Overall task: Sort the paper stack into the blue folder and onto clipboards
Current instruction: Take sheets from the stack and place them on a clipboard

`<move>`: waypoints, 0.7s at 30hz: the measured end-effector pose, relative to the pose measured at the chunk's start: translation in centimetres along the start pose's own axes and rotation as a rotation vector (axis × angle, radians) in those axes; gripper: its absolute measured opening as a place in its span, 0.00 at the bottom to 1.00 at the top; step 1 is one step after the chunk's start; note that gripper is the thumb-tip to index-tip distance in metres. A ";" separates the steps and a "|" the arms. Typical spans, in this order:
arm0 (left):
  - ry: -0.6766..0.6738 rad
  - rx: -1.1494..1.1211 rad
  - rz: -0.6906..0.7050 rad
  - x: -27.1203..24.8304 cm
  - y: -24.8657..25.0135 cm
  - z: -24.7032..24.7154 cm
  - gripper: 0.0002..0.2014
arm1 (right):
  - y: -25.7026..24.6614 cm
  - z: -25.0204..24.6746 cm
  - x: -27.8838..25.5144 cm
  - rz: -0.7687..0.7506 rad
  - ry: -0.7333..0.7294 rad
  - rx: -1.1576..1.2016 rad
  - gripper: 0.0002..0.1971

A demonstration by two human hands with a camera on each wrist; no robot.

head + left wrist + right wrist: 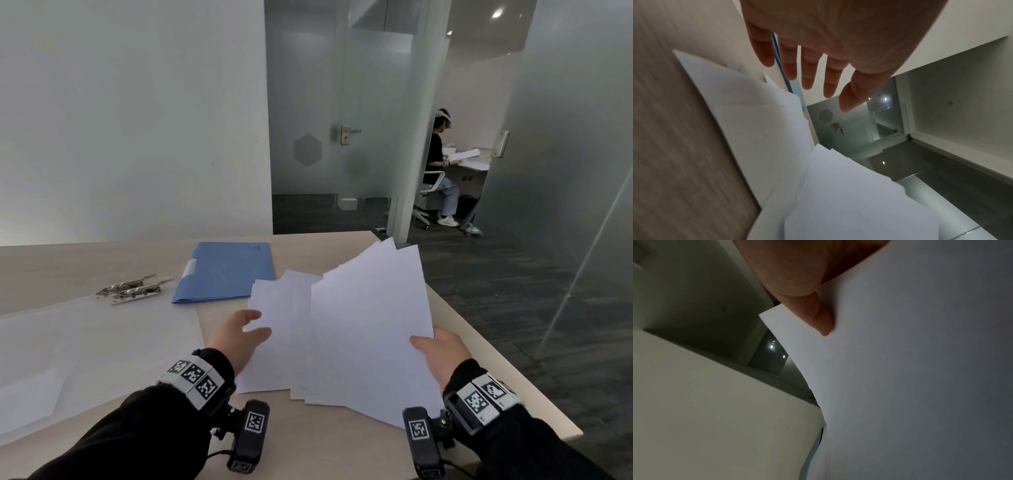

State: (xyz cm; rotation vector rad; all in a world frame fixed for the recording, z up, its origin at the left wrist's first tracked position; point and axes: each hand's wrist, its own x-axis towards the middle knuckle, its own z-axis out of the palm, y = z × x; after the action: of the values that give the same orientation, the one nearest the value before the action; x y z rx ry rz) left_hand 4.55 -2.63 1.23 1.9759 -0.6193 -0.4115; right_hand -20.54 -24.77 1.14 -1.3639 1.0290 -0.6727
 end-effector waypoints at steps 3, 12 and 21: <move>-0.033 -0.066 0.016 -0.6 0.3 0.2 0.19 | -0.6 0.0 -0.7 -0.037 -0.007 0.031 0.09; -0.115 -0.330 0.085 -2.6 3.6 -0.9 0.33 | -2.0 1.7 -3.8 -0.097 -0.191 0.430 0.09; -0.097 -0.530 0.200 -3.7 5.4 -0.8 0.08 | -2.5 4.3 -4.9 -0.303 -0.312 0.445 0.10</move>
State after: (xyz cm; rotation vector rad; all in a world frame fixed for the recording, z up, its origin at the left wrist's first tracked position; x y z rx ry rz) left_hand 0.60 -1.94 6.48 1.3845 -0.6806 -0.4908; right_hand -18.46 -18.79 4.18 -1.1874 0.3932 -0.8240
